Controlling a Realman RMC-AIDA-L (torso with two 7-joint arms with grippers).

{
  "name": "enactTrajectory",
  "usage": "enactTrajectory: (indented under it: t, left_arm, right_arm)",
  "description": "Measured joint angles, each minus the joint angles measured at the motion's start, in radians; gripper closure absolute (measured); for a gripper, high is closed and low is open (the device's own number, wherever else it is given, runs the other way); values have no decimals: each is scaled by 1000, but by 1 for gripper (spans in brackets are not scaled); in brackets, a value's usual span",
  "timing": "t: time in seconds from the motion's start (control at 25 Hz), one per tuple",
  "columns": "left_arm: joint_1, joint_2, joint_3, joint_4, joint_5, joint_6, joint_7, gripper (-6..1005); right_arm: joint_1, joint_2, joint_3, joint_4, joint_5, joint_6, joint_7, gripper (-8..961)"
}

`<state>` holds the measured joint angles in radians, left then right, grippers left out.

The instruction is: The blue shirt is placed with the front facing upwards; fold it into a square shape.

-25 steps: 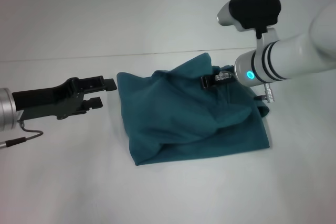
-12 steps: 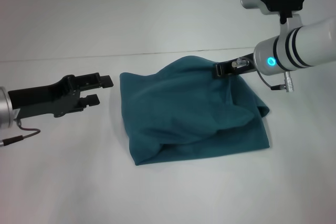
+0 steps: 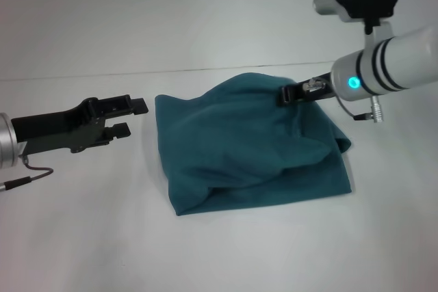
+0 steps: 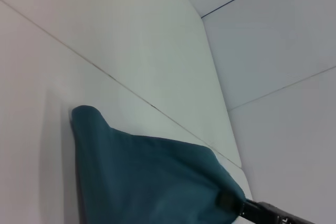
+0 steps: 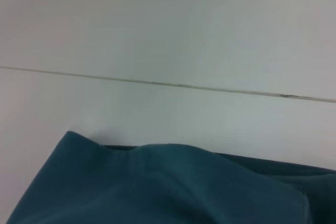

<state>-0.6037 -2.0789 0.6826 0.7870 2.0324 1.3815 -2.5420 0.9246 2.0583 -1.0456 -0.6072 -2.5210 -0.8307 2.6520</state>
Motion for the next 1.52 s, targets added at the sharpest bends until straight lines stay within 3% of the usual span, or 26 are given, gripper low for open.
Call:
enactTrajectory:
  t: [0.12, 0.24, 0.52, 0.68, 0.88, 1.04, 1.36, 1.52]
  left_arm:
    - [1, 0, 0, 0, 0, 2, 0, 246]
    - [4, -1, 0, 0, -9, 5, 0, 246]
    - [6, -1, 0, 0, -14, 4, 0, 246]
    - [6, -2, 0, 0, -15, 2, 0, 246]
    - [7, -3, 0, 0, -15, -1, 2, 246]
    - [7, -4, 0, -1, -15, -5, 4, 247]
    - [7, -6, 0, -11, -15, -15, 7, 247]
    - [8, -6, 0, -13, -15, -18, 13, 247]
  right_arm:
    - [-3, -19, 3, 0, -1, -13, 33, 934]
    - [-4, -41, 5, 0, -1, -47, 48, 759]
    - [-9, -96, 29, -9, 3, -214, 76, 509]
    - [-25, -114, 80, -25, 5, -334, 69, 312]
    - [-50, -121, 118, -41, 5, -387, 75, 288]
    - [-58, -106, 142, -33, 8, -342, 67, 290]
    - [-49, -37, 139, -10, 4, -208, 60, 293]
    - [-33, -25, 130, 45, 2, -145, 61, 294]
